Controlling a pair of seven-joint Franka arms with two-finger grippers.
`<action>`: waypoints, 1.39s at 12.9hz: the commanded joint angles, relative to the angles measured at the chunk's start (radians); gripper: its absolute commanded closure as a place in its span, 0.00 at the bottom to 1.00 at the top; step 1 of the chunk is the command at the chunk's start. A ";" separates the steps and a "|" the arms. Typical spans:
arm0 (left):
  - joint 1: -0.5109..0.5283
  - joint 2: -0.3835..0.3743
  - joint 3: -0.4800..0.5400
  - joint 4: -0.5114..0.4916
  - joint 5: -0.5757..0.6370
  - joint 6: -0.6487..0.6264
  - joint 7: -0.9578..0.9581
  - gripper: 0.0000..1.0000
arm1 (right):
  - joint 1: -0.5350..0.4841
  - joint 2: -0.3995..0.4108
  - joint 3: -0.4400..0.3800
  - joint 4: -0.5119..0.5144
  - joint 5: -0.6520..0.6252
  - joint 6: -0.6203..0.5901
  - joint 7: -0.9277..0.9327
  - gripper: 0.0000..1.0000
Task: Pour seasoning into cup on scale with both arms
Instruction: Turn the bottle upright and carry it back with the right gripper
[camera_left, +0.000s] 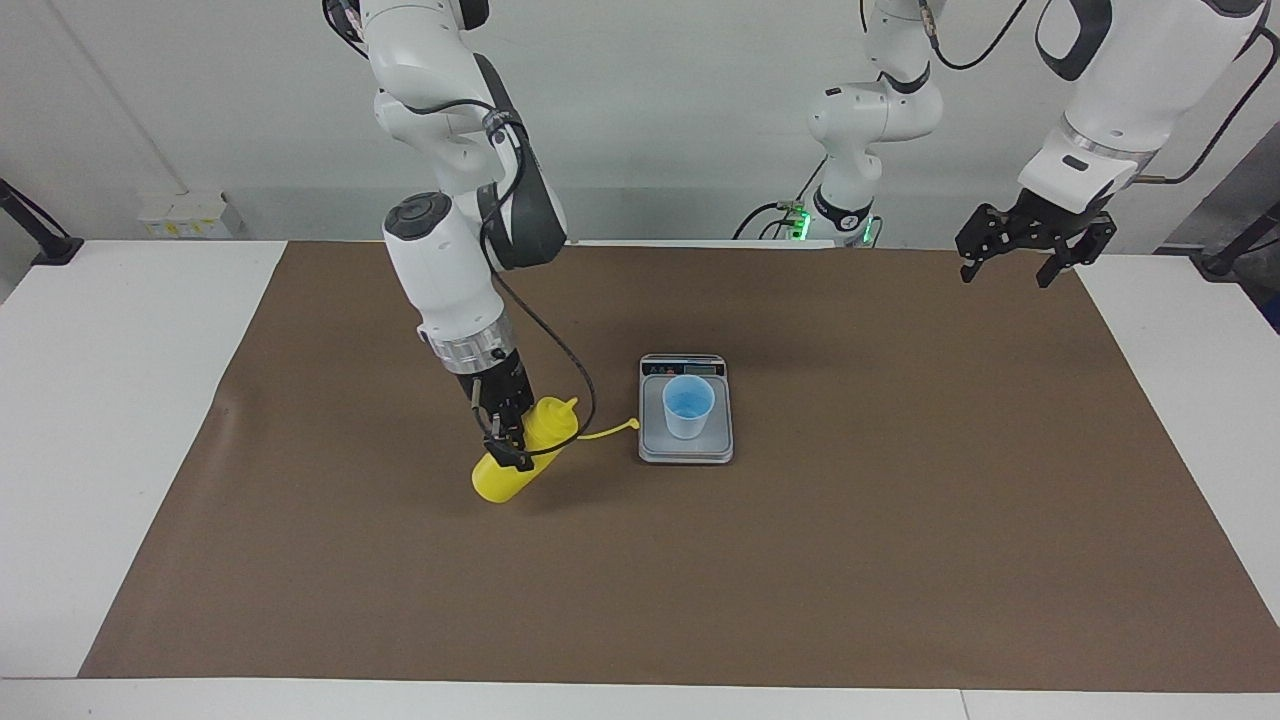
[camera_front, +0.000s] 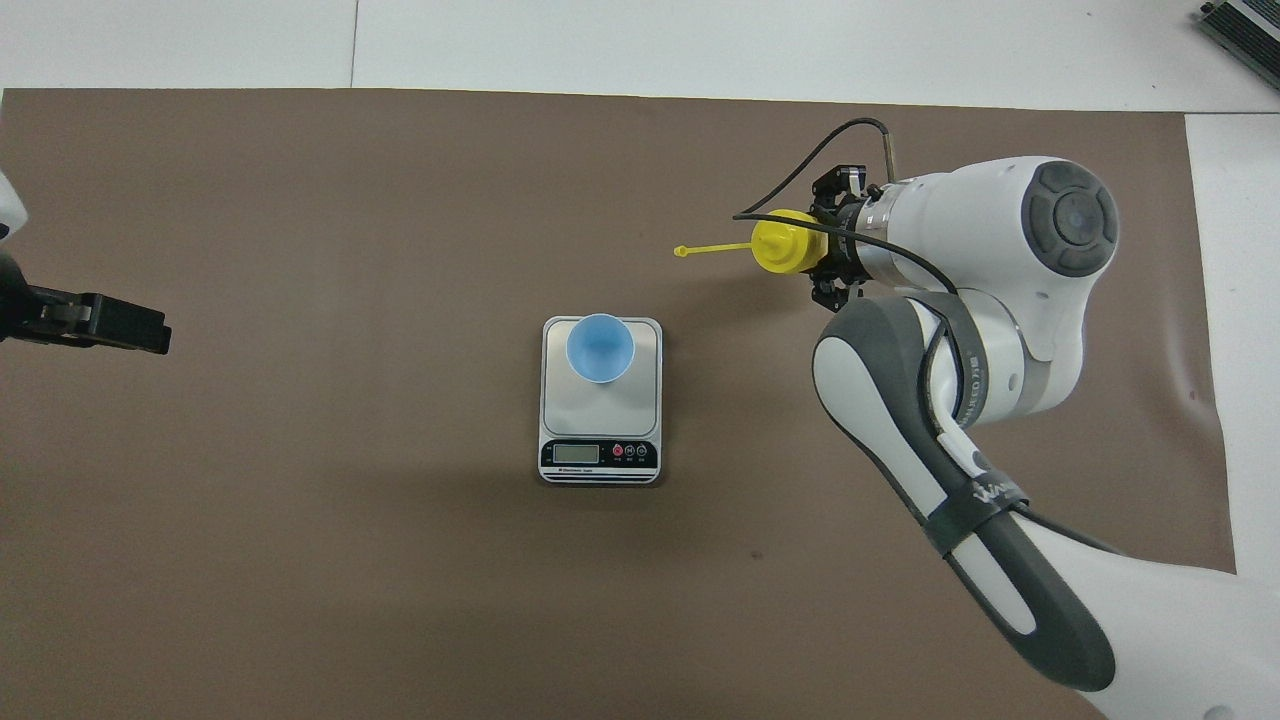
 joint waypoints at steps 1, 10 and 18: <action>0.013 -0.029 -0.005 -0.031 -0.012 -0.004 0.015 0.00 | -0.065 -0.051 0.013 -0.035 0.062 -0.122 -0.268 1.00; 0.016 -0.029 -0.005 -0.029 -0.012 -0.001 0.008 0.00 | -0.436 -0.077 0.011 -0.043 0.266 -0.584 -0.881 1.00; 0.016 -0.029 -0.003 -0.029 -0.012 -0.002 0.008 0.00 | -0.629 0.099 0.008 0.038 0.306 -0.744 -0.967 1.00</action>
